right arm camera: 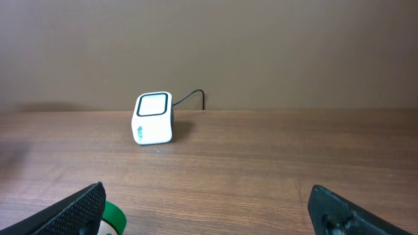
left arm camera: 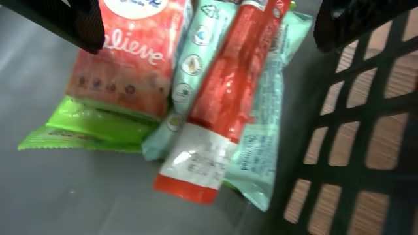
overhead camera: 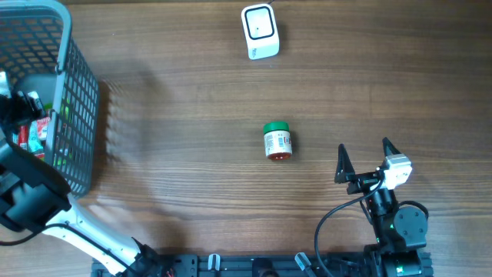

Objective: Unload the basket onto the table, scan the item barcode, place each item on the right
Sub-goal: 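Grasp the red stick and mint-green packets with the left gripper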

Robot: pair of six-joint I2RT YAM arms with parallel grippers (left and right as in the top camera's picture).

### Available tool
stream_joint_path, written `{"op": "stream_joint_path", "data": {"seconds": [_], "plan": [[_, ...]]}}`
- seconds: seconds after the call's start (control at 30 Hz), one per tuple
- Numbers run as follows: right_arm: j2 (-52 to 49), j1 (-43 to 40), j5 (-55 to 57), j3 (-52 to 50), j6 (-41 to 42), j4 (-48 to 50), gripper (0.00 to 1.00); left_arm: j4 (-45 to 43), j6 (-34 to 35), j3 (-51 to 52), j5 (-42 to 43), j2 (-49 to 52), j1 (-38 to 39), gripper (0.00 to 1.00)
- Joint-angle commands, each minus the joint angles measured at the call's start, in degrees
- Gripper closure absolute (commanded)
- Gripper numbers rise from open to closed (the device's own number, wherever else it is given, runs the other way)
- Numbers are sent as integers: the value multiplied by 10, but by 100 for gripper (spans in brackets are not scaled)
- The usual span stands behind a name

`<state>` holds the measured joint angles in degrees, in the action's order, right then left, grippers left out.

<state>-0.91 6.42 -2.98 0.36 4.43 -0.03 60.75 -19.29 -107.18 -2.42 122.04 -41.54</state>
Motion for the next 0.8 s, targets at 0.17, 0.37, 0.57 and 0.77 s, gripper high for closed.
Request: {"op": "stream_joint_path", "data": {"seconds": [0.17,0.37,0.57,0.77], "plan": [[-1,-3,-1,-1,2,2,0,-6,0,4,91,-1,-56,0],[-1,-3,-1,-1,2,2,0,-3,-32,4,175,12,-73,0],[-1,-3,-1,-1,2,2,0,0,-47,4,180,48,-76,0],[-1,-3,-1,-1,2,2,0,-24,-47,4,181,55,-83,0]]}}
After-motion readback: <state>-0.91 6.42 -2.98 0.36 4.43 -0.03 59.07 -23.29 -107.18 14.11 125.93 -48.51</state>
